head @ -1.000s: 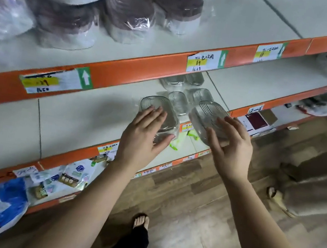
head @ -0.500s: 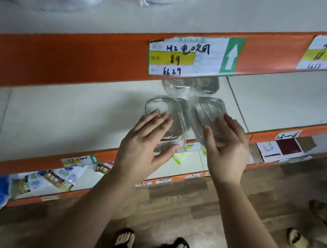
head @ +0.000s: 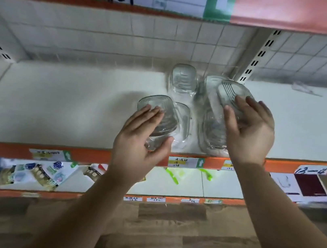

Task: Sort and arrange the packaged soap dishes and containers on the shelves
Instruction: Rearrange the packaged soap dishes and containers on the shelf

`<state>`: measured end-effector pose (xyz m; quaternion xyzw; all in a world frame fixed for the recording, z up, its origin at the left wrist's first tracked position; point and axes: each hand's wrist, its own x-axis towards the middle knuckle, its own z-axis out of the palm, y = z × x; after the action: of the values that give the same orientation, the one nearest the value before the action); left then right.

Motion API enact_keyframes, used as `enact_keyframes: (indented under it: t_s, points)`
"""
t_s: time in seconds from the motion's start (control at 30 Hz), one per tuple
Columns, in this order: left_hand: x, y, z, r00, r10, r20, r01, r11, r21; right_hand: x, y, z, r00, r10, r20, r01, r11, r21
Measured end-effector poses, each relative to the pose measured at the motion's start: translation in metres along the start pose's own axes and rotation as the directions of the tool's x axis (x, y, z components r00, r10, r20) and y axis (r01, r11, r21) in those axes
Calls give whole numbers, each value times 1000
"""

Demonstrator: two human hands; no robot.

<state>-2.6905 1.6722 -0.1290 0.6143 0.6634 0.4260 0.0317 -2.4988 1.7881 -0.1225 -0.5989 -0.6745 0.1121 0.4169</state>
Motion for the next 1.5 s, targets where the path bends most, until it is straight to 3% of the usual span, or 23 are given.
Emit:
enact_keyframes:
  t_s: [0.23,0.33,0.43,0.67,0.83,1.0,1.1,1.2,1.27,1.4,1.5]
  points:
    - [5,-9,16,999,36,-14,-36,999,1,49,4,44,996,-63,60,71,987,-141]
    - [5,-15,18,999,47,-13,-48,999,-10,59,9,60,975,-49,215,114,948,-298]
    - [10,-17,21,998,64,5,-64,998,-12,54,16,64,936,-7,353,124,943,-309]
    - [46,-20,40,983,85,160,-92,995,35,26,17,43,962,-123,244,155,981,-116]
    - [81,-25,62,989,31,146,-37,999,38,-4,18,36,954,-210,215,223,974,-38]
    - [116,-28,80,985,-26,168,18,999,47,-20,19,32,948,-200,247,210,978,-11]
    - [130,-28,91,972,-61,226,16,981,196,-22,21,30,948,-205,244,215,976,-15]
    - [137,-31,99,905,-179,387,23,927,374,-24,21,25,953,-193,235,205,978,-29]
    - [138,-32,98,875,-187,446,20,935,353,-27,20,21,951,-180,251,196,980,-40]
    - [114,-21,75,957,-112,267,74,987,145,-33,13,13,946,-162,282,182,982,-44]
    - [75,-6,49,964,-36,263,-4,989,150,-41,2,5,945,-152,291,169,985,-33]
